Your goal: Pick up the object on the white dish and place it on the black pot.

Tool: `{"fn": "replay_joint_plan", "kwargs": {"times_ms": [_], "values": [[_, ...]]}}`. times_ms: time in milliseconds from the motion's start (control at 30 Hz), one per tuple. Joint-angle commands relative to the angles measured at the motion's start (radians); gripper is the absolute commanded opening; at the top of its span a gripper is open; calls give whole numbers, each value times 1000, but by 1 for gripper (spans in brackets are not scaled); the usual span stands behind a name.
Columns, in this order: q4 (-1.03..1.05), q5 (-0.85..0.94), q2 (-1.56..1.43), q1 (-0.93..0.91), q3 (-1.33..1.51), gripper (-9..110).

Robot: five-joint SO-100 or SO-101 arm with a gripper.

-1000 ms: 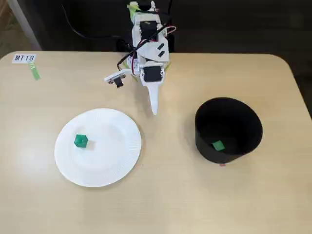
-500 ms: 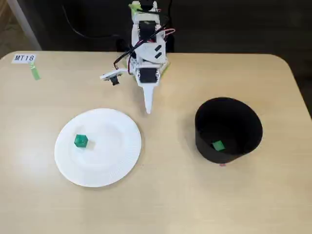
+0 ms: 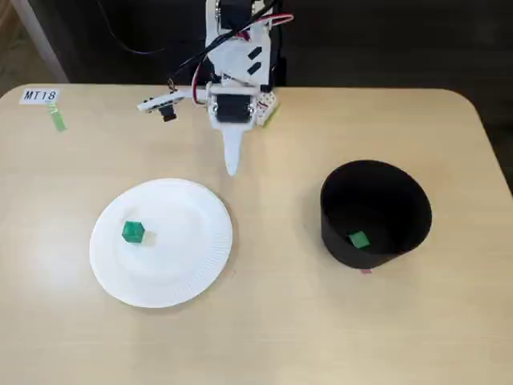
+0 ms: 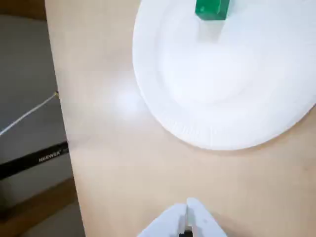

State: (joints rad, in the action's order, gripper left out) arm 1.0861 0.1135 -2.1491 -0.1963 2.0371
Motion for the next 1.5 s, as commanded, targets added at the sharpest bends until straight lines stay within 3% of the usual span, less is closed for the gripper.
{"fn": "replay_joint_plan", "kwargs": {"times_ms": [0,433,667,867,1133,1467], "values": [[29,9,75,-101,-121,0],[229,101,541,-360,-460,0],[594,244,965,-440,-960,0],[588,339,1108,-459,-1132,0],[588,333,1233,-485,-1295,0],[594,333,1170,-488,-1289,0]]}}
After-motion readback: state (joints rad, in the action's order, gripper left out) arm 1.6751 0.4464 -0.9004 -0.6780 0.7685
